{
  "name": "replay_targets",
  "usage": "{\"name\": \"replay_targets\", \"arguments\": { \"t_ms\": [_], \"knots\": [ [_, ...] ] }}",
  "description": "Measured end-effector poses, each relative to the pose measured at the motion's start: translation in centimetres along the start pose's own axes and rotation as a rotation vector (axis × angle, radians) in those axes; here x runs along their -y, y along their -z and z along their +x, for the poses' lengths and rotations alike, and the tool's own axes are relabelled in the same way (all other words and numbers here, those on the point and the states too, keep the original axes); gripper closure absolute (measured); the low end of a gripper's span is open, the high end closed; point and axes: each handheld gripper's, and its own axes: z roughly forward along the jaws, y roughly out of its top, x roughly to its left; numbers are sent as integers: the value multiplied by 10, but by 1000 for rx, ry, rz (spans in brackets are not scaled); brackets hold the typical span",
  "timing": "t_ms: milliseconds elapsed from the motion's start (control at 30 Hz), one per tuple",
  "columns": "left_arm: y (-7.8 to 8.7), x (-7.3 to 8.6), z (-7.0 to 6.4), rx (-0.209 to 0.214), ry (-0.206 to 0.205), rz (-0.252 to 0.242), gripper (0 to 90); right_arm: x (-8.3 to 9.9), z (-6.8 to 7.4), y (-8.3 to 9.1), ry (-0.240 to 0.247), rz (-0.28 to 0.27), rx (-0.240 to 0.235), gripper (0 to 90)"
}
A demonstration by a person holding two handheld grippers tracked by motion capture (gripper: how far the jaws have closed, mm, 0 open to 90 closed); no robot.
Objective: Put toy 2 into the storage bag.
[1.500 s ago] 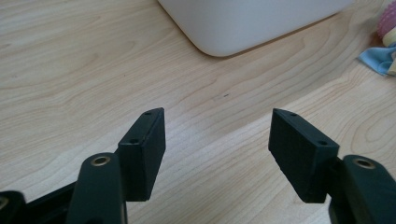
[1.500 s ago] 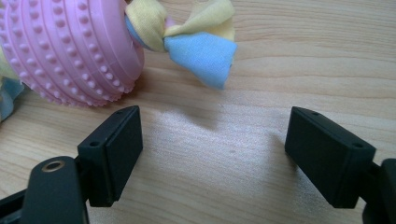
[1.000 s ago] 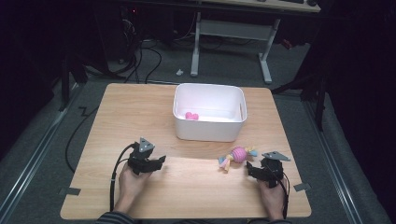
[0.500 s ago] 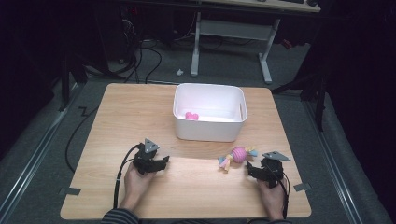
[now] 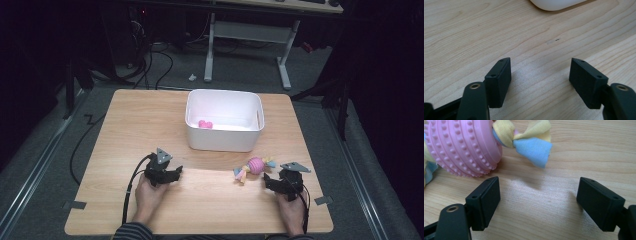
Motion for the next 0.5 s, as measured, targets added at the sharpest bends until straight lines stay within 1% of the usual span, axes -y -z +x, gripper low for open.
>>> {"name": "replay_targets", "arguments": {
  "t_ms": [133, 200, 233, 267, 333, 467, 500],
  "knots": [
    [0, 0, 0, -4, 3, 1, 305, -1, 0, -1, 1, 5, -12, 174],
    [0, 0, 0, -5, 4, 2, 293, -1, 0, -2, 14, 6, -15, 153],
    [0, 0, 0, -6, 4, 2, 292, -1, 0, -1, 35, 8, -37, 156],
    [0, 0, 0, -6, 4, 2, 293, -1, 0, -1, 35, 8, -37, 156],
    [0, 0, 0, -5, 5, 2, 293, -1, -1, 0, 45, 14, -50, 167],
    [-1, 0, 0, -1, 1, 4, 281, 0, 0, 4, 55, 20, -55, 227],
    [-1, 0, 0, -3, 3, 7, 272, 0, 0, 5, 56, 25, -58, 230]
  ]
}}
